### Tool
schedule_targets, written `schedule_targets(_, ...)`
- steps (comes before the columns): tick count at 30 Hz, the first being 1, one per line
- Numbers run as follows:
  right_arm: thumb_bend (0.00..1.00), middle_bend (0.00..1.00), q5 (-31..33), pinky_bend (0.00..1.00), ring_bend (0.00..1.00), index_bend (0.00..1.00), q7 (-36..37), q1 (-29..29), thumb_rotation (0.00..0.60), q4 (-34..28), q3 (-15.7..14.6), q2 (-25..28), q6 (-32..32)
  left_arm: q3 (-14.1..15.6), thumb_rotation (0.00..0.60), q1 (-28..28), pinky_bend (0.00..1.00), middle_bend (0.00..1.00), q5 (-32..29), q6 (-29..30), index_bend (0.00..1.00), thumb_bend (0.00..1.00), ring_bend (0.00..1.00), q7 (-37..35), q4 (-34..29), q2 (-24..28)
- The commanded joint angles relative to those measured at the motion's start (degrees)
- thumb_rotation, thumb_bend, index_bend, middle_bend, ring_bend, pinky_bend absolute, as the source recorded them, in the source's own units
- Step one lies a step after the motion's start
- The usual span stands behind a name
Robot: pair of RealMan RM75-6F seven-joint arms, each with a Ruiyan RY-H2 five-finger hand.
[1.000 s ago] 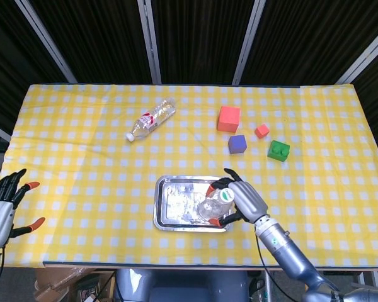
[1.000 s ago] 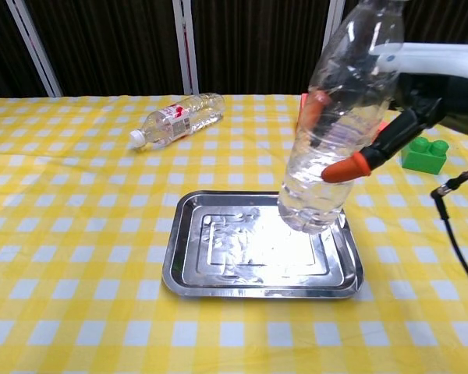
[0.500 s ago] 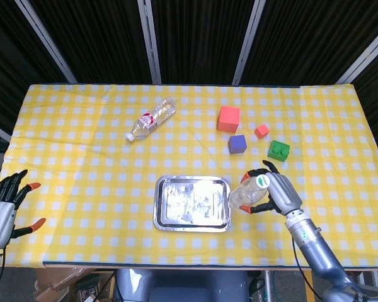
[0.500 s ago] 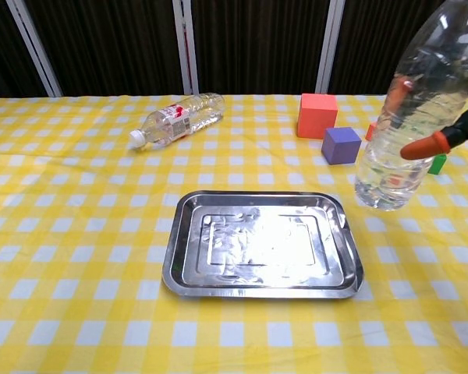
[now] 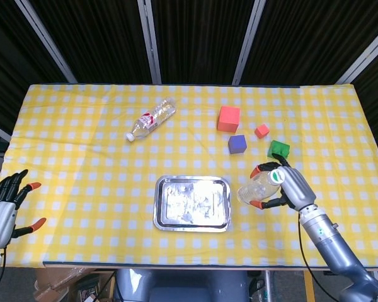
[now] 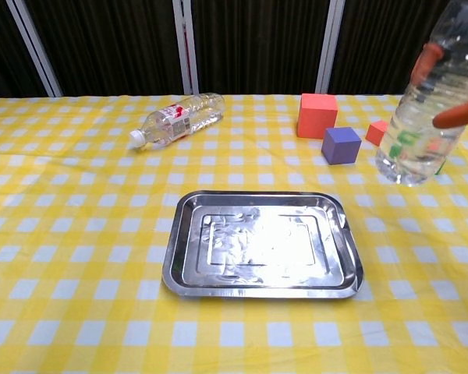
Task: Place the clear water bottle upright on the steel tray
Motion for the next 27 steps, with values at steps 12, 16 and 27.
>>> schedule_targets(12, 0.17, 0.54, 14.3, 0.0, 0.3, 0.67, -7.7, 5.3, 0.6, -17.1, 10.6, 20.6, -0.2, -0.1, 0.6, 0.3, 0.0, 0.0, -0.1, 0.4, 0.23, 0.19, 0.0, -0.7, -0.2, 0.6)
schedule_targets(16, 0.17, 0.54, 14.5, 0.0, 0.3, 0.67, -7.7, 5.2, 0.6, -15.1, 8.1, 18.6, -2.1, 0.0, 0.6, 0.4, 0.0, 0.0, 0.2, 0.6, 0.23, 0.18, 0.0, -0.7, -0.3, 0.6)
schedule_targets(27, 0.17, 0.54, 5.6, 0.0, 0.3, 0.67, -0.9, 1.7, 0.6, -2.6, -1.8, 1.5, -5.4, 0.0, 0.6, 0.4, 0.0, 0.0, 0.2, 0.8, 0.23, 0.18, 0.0, -0.4, -0.5, 0.6)
